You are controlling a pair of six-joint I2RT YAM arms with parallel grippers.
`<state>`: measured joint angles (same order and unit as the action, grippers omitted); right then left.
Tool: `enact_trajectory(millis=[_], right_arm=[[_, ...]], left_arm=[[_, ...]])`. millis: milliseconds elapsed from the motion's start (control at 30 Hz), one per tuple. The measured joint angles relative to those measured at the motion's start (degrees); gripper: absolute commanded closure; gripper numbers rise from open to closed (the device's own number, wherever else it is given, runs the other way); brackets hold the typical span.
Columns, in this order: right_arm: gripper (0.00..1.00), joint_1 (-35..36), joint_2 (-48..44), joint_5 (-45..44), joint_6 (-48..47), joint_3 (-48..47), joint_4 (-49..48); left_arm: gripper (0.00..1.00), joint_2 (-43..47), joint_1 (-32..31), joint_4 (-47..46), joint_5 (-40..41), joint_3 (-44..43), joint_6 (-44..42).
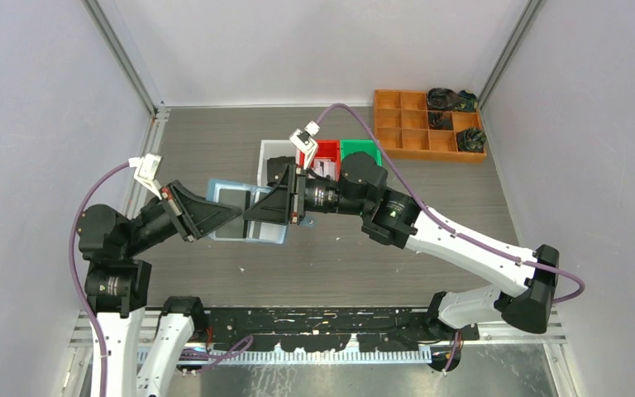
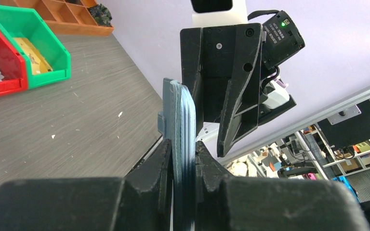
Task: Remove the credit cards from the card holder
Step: Remove the credit card from the card holder.
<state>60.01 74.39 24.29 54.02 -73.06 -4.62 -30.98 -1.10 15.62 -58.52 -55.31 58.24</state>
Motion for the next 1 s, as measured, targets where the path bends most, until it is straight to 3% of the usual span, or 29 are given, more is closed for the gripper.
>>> enact_trajectory(millis=[100, 200, 567, 1000], right_arm=[[0.66, 0.3, 0.2, -0.7, -0.4, -0.4, 0.3], [0.74, 0.7, 0.8, -1.9, -1.2, -1.1, 0.7], [0.99, 3.0, 1.0, -10.7, -2.3, -1.5, 1.9], [0.99, 4.4, -4.2, -13.5, -0.8, 9.1, -9.5]], left_arm=[[0.98, 0.1, 0.0, -0.2, 0.2, 0.0, 0.0], [0.87, 0.5, 0.2, -0.7, 1.3, 0.0, 0.0], [0.83, 1.8, 0.6, -1.4, 4.3, 0.4, -0.3], [0.82, 1.8, 0.0, -0.7, 1.4, 0.4, -0.5]])
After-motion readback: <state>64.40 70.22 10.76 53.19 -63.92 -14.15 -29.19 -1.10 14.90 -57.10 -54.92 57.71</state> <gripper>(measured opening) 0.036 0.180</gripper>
